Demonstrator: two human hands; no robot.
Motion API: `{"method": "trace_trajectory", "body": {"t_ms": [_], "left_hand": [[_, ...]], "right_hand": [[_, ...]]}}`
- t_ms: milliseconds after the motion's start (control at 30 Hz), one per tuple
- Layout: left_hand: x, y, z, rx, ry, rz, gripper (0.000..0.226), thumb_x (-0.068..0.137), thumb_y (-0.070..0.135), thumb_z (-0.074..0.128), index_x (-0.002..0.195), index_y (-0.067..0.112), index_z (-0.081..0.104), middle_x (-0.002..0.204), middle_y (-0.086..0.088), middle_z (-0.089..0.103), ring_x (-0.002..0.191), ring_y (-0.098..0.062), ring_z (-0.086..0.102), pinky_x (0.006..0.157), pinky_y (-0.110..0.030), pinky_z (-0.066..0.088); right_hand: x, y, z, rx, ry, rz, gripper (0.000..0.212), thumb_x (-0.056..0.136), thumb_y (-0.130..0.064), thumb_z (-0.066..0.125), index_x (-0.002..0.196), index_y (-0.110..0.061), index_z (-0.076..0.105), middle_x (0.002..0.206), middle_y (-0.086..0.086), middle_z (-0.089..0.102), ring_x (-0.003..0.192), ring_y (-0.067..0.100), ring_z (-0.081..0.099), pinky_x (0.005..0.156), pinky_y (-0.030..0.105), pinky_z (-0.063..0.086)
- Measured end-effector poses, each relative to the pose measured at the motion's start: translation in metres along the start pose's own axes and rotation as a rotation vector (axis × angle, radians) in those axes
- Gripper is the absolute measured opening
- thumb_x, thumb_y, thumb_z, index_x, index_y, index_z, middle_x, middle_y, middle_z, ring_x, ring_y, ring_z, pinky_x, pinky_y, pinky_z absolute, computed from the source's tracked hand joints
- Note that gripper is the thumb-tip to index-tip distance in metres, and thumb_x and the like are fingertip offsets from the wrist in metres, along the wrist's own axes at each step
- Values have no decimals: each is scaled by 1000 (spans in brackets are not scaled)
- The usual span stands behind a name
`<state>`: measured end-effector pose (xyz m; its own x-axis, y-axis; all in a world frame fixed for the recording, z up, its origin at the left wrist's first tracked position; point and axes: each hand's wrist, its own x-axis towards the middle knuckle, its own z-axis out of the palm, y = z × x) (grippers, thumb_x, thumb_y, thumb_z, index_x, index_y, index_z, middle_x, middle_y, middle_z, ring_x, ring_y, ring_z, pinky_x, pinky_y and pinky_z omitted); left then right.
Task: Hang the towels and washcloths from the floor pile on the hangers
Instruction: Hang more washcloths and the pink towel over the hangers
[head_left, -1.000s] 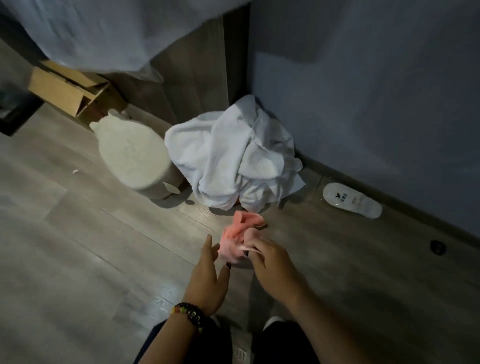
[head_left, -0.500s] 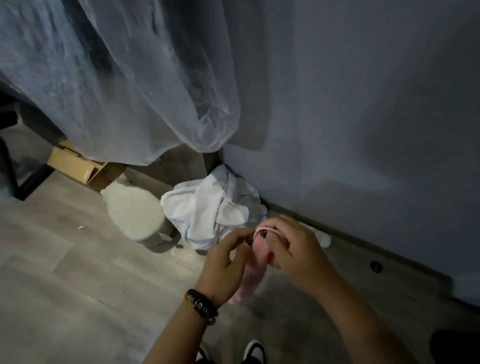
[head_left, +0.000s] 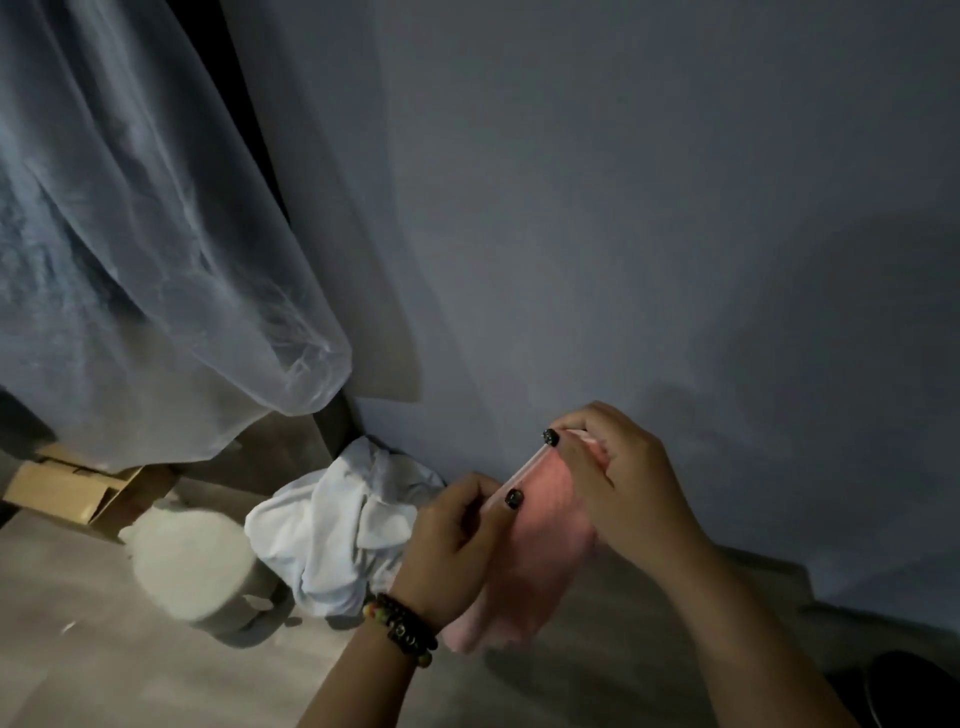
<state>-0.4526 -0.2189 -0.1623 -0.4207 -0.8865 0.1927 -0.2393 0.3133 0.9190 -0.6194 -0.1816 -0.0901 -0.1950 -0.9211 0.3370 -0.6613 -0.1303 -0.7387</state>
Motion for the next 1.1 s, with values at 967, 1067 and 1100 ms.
{"method": "trace_trajectory", "body": {"t_ms": [967, 1067, 1100], "left_hand": [[202, 144, 171, -477, -437, 324, 18, 83, 29, 64, 77, 12, 67, 59, 7, 59, 53, -1, 47, 52, -12, 38], [217, 128, 184, -424, -463, 265, 17, 77, 30, 66, 76, 13, 66, 55, 7, 55, 48, -5, 38, 46, -15, 31], [219, 121, 188, -393, -476, 254, 16, 76, 32, 67, 74, 17, 66, 55, 6, 53, 49, -7, 38, 45, -17, 30]], "right_hand": [[39, 96, -196, -28, 431, 372, 17, 88, -16, 64, 72, -21, 65, 66, -9, 62, 63, 2, 56, 62, 17, 43], [47, 107, -213, -82, 560, 367, 18, 89, -15, 61, 71, -17, 61, 61, -11, 57, 59, 0, 51, 58, 14, 40], [48, 110, -218, -105, 577, 364, 19, 89, -15, 60, 70, -17, 60, 59, -12, 56, 57, 0, 50, 56, 13, 38]]}}
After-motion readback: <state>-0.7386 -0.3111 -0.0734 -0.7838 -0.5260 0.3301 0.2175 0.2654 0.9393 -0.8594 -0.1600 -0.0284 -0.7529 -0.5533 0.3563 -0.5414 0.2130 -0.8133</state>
